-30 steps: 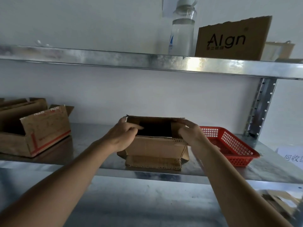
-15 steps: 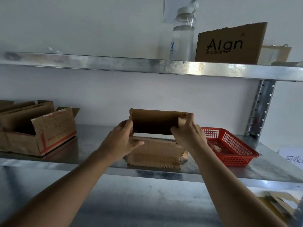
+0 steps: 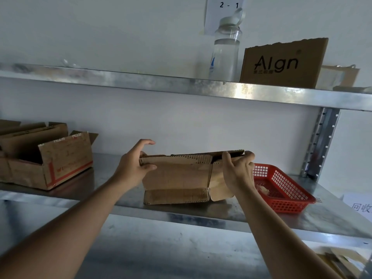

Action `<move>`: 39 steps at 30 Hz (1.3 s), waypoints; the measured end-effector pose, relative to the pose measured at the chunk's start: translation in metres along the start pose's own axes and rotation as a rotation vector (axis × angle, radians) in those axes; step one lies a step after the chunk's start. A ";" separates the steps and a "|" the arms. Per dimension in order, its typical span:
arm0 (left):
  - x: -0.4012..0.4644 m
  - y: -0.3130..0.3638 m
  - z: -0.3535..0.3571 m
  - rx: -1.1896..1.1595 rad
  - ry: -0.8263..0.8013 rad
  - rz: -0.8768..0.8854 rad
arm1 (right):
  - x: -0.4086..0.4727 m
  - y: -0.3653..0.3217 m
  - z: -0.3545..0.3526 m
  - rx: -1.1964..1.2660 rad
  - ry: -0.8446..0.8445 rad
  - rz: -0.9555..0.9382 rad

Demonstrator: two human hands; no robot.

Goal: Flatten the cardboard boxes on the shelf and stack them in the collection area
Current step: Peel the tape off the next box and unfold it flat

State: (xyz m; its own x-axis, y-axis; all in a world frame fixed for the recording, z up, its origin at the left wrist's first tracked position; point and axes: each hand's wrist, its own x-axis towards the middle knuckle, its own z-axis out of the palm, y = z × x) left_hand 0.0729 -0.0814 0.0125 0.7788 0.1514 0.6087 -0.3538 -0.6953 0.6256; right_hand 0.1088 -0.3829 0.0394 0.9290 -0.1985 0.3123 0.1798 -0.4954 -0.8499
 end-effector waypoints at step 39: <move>0.025 -0.054 0.060 0.503 -0.217 -0.417 | 0.075 0.078 0.064 -0.497 -0.200 -0.090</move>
State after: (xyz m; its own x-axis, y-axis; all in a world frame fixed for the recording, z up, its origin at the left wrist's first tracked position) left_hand 0.1431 -0.0821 -0.0354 0.9025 0.3692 0.2218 0.2406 -0.8592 0.4515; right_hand 0.2135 -0.3826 -0.0300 0.9692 0.0043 0.2463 0.1321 -0.8529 -0.5050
